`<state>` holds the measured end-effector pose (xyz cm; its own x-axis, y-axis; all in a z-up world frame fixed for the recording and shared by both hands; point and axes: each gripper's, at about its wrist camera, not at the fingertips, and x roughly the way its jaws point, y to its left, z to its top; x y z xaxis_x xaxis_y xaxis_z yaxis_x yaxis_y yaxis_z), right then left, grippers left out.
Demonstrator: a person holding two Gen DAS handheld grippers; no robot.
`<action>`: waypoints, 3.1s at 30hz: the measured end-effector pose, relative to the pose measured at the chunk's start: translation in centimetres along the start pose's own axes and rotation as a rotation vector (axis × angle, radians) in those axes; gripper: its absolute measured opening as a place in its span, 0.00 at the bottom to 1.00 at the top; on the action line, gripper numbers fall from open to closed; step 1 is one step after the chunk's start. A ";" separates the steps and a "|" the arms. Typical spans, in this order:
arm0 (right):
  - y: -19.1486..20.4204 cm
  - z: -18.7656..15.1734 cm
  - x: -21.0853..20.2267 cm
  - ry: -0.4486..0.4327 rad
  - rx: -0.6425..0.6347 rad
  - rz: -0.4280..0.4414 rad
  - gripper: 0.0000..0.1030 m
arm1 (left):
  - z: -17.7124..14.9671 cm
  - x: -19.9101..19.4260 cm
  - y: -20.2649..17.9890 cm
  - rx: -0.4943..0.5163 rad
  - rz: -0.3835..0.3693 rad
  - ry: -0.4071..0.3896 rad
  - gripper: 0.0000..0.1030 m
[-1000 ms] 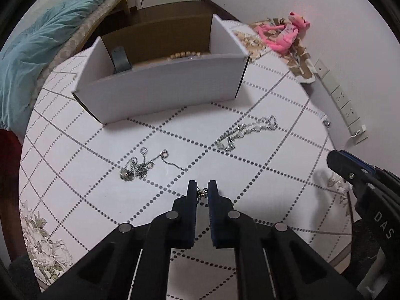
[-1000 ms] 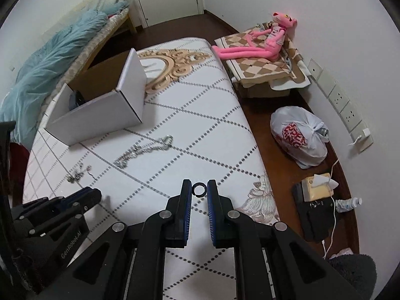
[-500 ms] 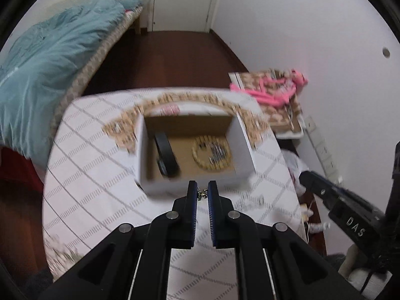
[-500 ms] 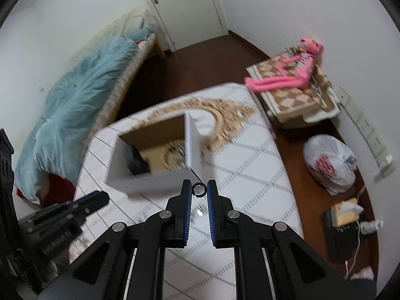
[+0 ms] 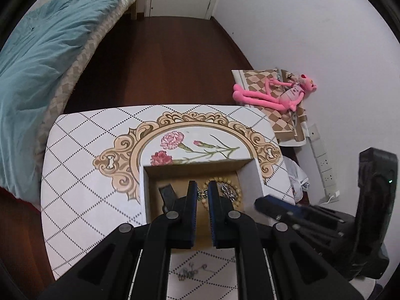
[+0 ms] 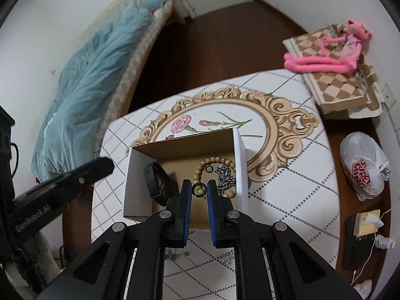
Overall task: Organize jewelry
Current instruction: 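Lower the earring with the left tool into the box while the right tool releases the black ring there, then lift both open tools away from the box, then grasp a thin silver chain with the left tool while the right tool grasps another silver chain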
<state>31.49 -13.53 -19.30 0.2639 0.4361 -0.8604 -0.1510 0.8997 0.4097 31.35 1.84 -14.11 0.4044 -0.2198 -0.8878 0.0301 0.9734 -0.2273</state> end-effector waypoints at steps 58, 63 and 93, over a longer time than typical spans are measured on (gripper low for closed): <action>5.4 -9.1 -13.7 -0.314 -0.149 -0.444 0.95 | -10.6 -12.0 -1.1 -0.013 0.263 -0.269 1.00; 5.9 -9.9 -15.3 -0.339 -0.141 -0.415 0.95 | -11.1 -12.8 -1.1 -0.025 0.248 -0.278 1.00; -6.2 -12.5 3.3 -0.122 -0.018 -0.423 0.13 | -19.2 3.2 2.8 -0.070 0.277 0.014 0.99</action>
<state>21.35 -17.93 -28.43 0.4160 0.0297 -0.9089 -0.0219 0.9995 0.0226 15.18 2.62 -25.23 0.3754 0.0527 -0.9254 -0.1433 0.9897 -0.0017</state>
